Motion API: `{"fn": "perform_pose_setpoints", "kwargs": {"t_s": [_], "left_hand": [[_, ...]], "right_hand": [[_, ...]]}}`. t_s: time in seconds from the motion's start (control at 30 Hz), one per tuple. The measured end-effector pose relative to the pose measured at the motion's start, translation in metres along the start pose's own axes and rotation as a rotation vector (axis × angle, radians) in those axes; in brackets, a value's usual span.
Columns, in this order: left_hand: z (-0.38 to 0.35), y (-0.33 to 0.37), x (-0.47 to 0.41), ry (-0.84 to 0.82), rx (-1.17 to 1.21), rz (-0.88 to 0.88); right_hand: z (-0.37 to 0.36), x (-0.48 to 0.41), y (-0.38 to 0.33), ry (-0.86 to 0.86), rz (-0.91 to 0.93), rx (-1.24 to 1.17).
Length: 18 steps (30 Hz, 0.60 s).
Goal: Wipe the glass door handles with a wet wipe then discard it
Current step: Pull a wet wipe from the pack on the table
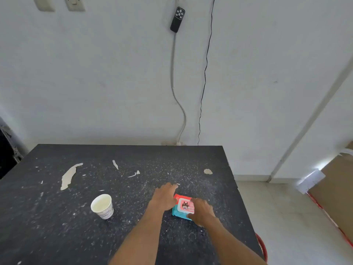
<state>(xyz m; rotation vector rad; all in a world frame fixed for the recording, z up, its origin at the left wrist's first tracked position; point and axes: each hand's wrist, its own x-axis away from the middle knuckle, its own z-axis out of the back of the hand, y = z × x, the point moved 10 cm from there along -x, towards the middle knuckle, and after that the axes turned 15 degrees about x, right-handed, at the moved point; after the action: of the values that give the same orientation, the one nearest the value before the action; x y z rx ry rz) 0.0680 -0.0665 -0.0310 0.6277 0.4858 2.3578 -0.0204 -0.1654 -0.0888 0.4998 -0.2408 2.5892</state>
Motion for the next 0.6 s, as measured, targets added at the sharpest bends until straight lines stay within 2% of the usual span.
{"fn": "perform_pose_setpoints", "kwargs": {"t_s": [0.3,0.6], "left_hand": [[-0.004,0.001,-0.007,0.013,0.005,-0.007],[-0.034,0.000,-0.011,-0.091,0.071,0.012]], "right_hand": [[0.003,-0.009,-0.009,0.041,0.050,0.018],[0.004,-0.013,-0.007,0.093,0.061,0.003]]}}
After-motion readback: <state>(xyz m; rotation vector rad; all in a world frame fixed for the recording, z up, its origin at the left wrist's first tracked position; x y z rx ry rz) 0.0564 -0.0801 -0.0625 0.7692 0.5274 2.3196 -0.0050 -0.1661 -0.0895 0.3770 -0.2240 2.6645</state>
